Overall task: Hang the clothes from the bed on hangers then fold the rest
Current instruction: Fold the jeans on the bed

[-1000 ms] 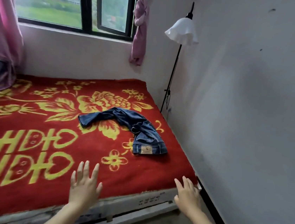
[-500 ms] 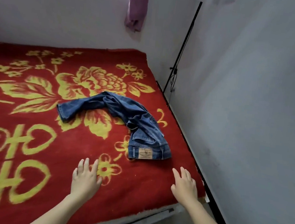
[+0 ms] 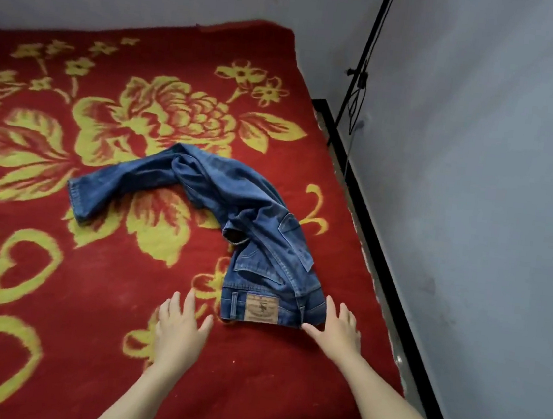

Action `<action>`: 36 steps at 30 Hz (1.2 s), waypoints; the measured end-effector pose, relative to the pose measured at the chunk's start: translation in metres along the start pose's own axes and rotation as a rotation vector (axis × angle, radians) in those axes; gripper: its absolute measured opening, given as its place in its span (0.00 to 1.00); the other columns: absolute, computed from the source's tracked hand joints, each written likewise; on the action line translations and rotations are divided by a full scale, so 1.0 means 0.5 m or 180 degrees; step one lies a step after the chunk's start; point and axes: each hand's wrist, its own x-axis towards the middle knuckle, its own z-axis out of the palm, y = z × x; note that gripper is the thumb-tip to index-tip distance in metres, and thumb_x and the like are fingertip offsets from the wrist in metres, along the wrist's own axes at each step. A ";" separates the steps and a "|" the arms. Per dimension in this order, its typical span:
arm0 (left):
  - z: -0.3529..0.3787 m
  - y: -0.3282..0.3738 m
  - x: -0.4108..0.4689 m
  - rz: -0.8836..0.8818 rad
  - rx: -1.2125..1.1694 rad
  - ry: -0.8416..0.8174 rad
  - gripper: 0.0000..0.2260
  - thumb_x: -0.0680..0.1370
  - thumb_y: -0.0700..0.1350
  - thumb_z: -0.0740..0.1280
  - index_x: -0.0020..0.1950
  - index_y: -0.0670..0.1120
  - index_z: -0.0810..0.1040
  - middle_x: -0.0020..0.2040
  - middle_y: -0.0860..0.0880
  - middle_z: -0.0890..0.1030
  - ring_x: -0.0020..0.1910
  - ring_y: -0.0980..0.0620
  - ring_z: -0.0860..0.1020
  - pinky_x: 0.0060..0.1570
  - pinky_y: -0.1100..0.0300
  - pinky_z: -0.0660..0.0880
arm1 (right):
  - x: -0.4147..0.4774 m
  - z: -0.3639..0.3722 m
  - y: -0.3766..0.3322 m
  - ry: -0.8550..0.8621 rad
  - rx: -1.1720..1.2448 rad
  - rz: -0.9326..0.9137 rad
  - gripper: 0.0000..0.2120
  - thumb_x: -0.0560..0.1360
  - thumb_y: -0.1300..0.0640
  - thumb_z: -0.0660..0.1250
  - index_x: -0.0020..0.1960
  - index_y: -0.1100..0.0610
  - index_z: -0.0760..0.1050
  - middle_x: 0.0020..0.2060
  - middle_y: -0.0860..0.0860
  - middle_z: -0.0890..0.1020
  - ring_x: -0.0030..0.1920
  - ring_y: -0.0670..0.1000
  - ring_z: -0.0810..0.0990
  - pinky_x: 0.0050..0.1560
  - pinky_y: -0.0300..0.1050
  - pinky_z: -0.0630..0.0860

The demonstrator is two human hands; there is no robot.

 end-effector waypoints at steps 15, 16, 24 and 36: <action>0.197 0.052 0.156 -0.0647 -0.0875 -0.0572 0.39 0.75 0.55 0.67 0.78 0.50 0.48 0.77 0.46 0.53 0.76 0.45 0.52 0.71 0.47 0.58 | 0.255 0.101 0.003 -0.0191 0.0925 -0.0324 0.51 0.69 0.44 0.72 0.76 0.44 0.37 0.76 0.56 0.45 0.75 0.57 0.54 0.67 0.54 0.63; 0.205 0.053 0.167 -0.0612 -0.1195 -0.0673 0.40 0.75 0.53 0.69 0.78 0.50 0.47 0.77 0.46 0.54 0.75 0.46 0.55 0.71 0.47 0.59 | 0.261 0.108 0.004 -0.0139 0.0899 -0.0335 0.49 0.70 0.45 0.72 0.76 0.44 0.39 0.76 0.56 0.49 0.74 0.57 0.57 0.67 0.55 0.63; 0.208 0.110 0.184 -0.1674 -0.3414 -0.0493 0.24 0.74 0.34 0.68 0.68 0.40 0.66 0.57 0.43 0.76 0.50 0.46 0.76 0.47 0.57 0.73 | 0.210 0.097 -0.036 0.0361 0.1048 -0.0394 0.30 0.73 0.56 0.69 0.72 0.48 0.63 0.60 0.51 0.78 0.59 0.56 0.76 0.53 0.45 0.71; -0.090 -0.003 0.013 -0.1217 -0.2903 -0.0260 0.06 0.71 0.32 0.68 0.36 0.41 0.77 0.30 0.45 0.75 0.28 0.50 0.69 0.30 0.60 0.63 | -0.049 0.039 -0.140 0.0211 0.0650 -0.0125 0.34 0.74 0.47 0.67 0.75 0.50 0.55 0.66 0.55 0.69 0.65 0.56 0.69 0.59 0.47 0.69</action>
